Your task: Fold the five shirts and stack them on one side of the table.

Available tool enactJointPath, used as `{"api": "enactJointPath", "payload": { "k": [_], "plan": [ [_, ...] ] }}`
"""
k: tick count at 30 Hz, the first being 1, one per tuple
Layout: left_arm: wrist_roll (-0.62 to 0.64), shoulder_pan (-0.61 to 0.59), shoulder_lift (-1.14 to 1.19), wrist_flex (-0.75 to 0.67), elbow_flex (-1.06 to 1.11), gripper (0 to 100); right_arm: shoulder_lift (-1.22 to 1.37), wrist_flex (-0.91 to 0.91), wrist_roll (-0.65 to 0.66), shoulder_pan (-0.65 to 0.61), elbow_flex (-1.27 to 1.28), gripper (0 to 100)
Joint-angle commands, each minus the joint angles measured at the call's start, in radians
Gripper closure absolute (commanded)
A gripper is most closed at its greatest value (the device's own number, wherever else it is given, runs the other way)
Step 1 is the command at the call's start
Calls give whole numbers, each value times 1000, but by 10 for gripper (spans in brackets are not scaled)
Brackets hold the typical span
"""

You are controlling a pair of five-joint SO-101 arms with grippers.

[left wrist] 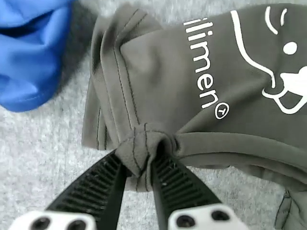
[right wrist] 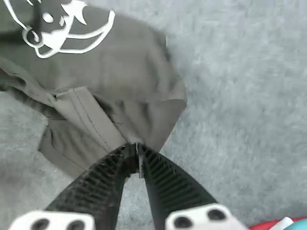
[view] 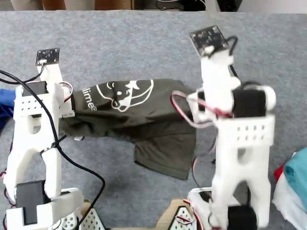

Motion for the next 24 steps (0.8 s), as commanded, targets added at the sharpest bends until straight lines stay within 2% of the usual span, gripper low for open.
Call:
{"api": "enactJointPath", "payload": {
  "k": [1,7,13,19,24],
  "plan": [
    [12,6,-13,9,-48,981,-137,17,11,-70,170,994],
    [8,5,-10,8,-25,981,-315,-58,11,-97,524,994],
    [8,5,-7,2,15,981,-429,-127,11,-97,734,994],
    [8,5,-7,2,17,981,-444,-163,14,-97,811,991],
    [8,5,-5,8,29,981,-438,-163,77,-97,817,991]
  ]
}}
